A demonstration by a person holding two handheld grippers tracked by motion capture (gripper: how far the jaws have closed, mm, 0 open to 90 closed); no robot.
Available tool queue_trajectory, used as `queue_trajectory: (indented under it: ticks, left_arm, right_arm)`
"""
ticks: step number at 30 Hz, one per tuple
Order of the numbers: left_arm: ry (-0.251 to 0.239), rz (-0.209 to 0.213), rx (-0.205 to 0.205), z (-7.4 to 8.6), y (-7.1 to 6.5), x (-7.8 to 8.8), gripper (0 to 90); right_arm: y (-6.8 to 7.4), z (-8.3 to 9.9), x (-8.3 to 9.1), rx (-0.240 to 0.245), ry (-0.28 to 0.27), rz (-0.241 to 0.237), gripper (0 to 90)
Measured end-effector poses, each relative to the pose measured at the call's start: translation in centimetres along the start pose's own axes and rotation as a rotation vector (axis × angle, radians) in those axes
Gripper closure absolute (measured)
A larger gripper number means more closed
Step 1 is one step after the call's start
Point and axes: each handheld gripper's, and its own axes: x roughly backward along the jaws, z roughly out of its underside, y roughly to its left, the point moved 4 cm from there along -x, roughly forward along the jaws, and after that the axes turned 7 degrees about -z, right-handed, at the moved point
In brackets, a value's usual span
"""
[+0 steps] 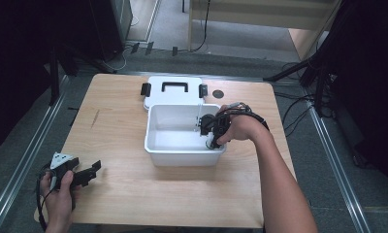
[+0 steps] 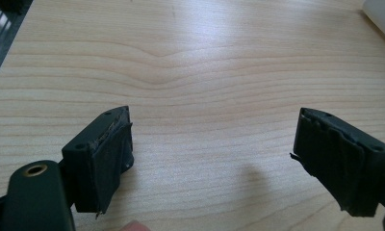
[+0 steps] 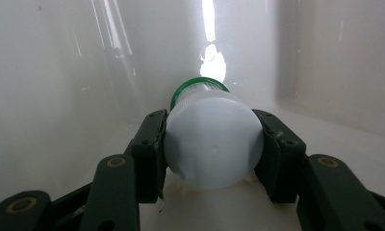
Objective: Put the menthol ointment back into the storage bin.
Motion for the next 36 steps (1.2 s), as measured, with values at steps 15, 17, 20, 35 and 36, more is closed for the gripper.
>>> queue_trajectory:
  ticks: [15,17,20,35,36]
  left_arm:
    - [0.000,0.002,0.004,0.0,0.0,0.0,14.4]
    - [0.000,0.002,0.004,0.0,0.0,0.0,14.4]
    - [0.000,0.003,0.004,0.0,0.0,0.0,14.4]
    - [0.002,0.005,0.005,0.0,0.0,-0.1,14.4]
    - [0.002,0.005,0.005,0.0,0.0,-0.1,14.4]
  right_arm:
    - [0.0,-1.0,-0.6,-0.028,0.128,-0.063,50.7]
    - [0.0,-1.1,-0.7,-0.022,0.142,-0.063,50.7]
    - [-0.1,-1.1,-0.7,-0.028,0.153,-0.063,51.7]
    - [-0.3,-0.9,0.6,-0.081,0.096,-0.037,42.0]
    - [-0.3,-0.9,0.9,-0.085,0.090,-0.037,41.8]
